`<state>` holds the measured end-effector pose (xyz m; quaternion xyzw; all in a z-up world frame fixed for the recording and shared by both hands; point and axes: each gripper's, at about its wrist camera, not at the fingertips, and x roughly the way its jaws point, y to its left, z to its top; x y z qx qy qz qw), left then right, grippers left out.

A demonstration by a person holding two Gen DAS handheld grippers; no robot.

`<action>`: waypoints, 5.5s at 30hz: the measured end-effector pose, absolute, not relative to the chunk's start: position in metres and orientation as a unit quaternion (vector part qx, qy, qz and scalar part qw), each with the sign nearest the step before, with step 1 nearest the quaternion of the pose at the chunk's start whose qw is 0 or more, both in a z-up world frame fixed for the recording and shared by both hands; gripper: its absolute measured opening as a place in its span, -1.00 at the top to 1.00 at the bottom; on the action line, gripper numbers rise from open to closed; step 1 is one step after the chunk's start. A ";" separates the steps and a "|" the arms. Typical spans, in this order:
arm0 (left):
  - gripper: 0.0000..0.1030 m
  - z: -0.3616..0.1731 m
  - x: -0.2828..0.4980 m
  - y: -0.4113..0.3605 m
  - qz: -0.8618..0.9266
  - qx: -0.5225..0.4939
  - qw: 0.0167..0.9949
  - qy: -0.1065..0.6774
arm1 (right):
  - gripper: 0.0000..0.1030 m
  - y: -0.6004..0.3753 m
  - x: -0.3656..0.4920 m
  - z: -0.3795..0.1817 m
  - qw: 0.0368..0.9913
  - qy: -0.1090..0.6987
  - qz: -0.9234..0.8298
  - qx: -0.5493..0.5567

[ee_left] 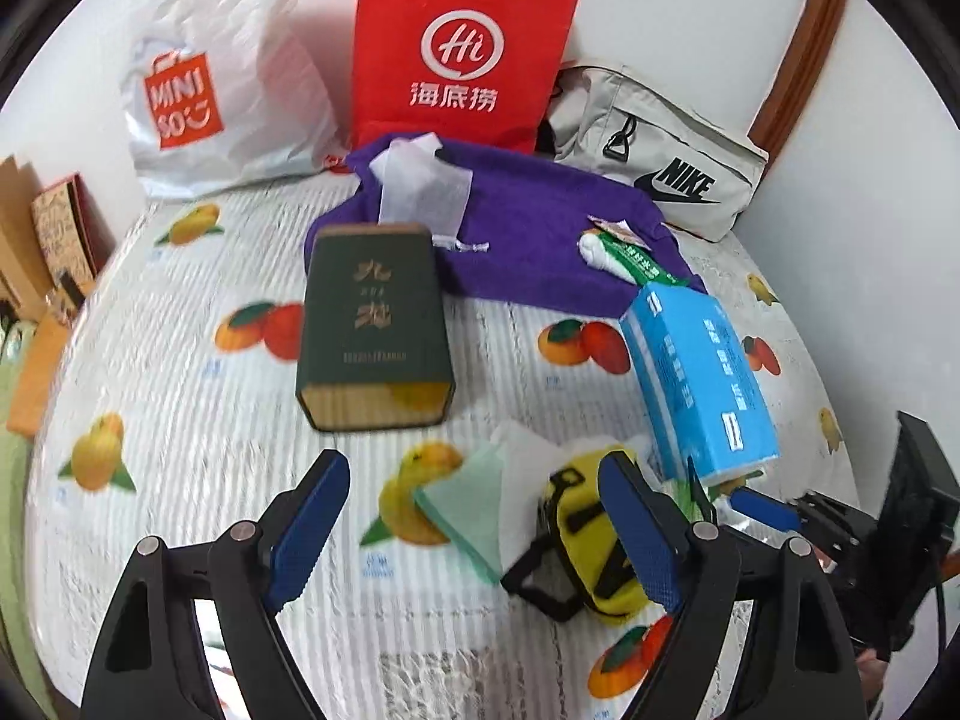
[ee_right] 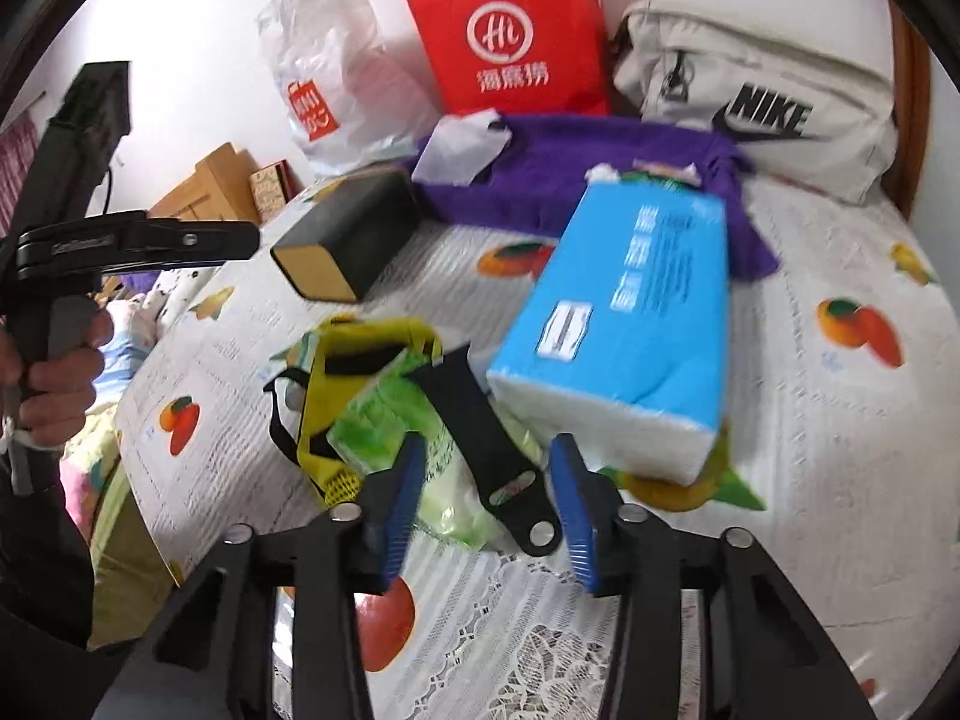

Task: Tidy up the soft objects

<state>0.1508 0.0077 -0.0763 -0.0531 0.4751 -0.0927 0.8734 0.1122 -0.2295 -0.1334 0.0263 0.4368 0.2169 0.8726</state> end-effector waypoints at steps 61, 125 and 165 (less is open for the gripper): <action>-0.60 -0.119 0.120 -0.059 -0.216 -0.040 0.841 0.495 | 0.93 -0.249 0.081 -0.121 0.897 0.422 0.132 0.003; 0.60 -0.132 0.139 0.099 -0.171 -0.137 0.851 0.477 | 0.93 -0.228 0.068 -0.139 0.879 0.474 0.037 0.005; 0.60 -0.050 0.300 0.057 -0.127 -0.110 0.890 0.424 | 0.93 -0.219 0.273 -0.057 0.910 0.396 0.121 -0.027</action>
